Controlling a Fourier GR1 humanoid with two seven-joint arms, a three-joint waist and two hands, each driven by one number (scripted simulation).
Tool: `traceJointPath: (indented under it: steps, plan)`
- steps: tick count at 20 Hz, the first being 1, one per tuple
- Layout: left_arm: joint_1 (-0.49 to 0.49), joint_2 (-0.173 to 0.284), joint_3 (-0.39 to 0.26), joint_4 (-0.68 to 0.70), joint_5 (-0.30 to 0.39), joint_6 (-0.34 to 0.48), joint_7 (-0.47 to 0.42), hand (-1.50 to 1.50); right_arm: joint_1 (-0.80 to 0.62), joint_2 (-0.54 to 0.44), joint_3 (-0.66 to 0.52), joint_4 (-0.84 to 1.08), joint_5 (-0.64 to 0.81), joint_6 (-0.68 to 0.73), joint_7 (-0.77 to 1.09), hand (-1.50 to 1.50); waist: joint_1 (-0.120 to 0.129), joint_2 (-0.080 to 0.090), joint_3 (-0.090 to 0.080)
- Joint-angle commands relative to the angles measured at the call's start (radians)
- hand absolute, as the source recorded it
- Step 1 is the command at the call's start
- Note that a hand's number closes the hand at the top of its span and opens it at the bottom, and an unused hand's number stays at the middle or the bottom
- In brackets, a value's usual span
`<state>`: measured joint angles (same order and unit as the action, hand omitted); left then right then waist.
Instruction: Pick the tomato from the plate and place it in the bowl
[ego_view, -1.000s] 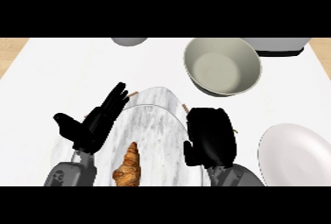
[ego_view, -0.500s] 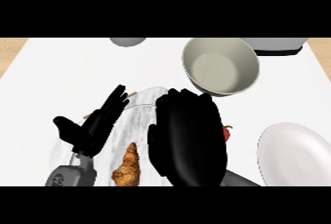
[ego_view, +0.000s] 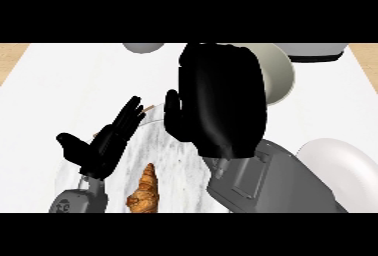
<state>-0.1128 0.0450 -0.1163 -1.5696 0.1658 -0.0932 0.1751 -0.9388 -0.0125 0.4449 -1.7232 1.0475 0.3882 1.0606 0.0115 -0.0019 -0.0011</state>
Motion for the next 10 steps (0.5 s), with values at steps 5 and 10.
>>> traceJointPath:
  steps: [5,10]
  plan:
    - [0.042,0.005,-0.011,-0.066,-0.001,-0.005,0.022,0.00,-0.054,-0.050,-0.236,0.239,0.008,-0.111,-0.144,1.50,0.003,0.004,0.001]
    - [0.018,0.019,0.029,-0.031,0.030,-0.034,0.002,0.00,-0.142,-0.098,-0.324,0.497,0.039,-0.263,-0.289,1.50,0.012,0.008,0.001]
